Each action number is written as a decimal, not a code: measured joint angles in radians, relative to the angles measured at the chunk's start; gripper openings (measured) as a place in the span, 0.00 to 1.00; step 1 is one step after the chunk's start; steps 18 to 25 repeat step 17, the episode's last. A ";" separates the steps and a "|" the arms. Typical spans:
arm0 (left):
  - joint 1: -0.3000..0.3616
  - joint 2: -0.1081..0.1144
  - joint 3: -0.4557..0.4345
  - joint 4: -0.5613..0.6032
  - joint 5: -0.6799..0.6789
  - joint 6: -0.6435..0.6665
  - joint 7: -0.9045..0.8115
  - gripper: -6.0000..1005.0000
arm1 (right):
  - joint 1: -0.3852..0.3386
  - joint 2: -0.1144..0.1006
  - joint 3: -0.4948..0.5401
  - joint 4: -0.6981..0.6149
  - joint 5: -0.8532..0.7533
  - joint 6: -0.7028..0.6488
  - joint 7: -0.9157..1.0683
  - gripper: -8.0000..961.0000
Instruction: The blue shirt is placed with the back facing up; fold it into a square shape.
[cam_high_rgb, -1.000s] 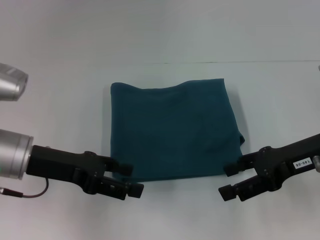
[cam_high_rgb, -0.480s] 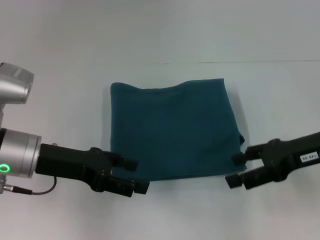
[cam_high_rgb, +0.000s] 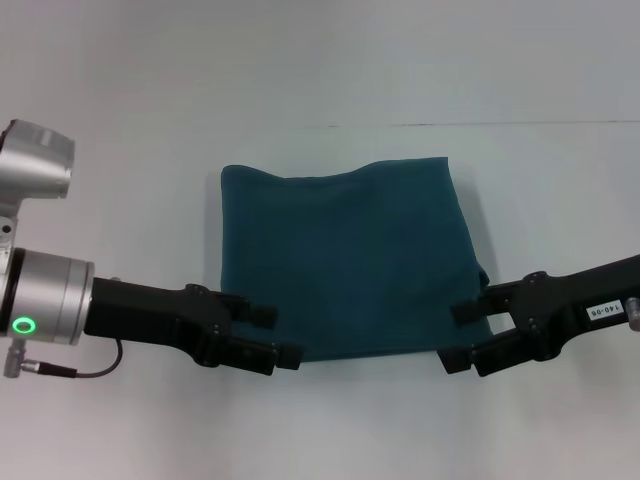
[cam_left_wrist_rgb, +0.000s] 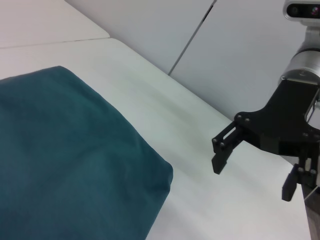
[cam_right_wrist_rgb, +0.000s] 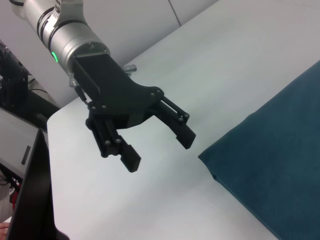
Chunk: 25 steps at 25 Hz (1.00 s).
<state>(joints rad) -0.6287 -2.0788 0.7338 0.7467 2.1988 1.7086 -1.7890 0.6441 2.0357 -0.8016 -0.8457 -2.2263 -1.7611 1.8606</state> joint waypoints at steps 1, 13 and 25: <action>0.000 0.000 0.001 0.000 0.000 -0.002 0.000 0.87 | 0.000 0.000 0.000 0.000 0.000 -0.001 0.000 0.95; 0.000 -0.002 0.003 0.000 0.001 -0.009 0.005 0.87 | 0.000 0.000 -0.001 0.001 0.001 0.000 0.000 0.95; 0.000 -0.003 0.009 0.000 0.001 -0.006 0.007 0.87 | 0.000 0.000 0.000 0.001 0.001 0.003 0.000 0.95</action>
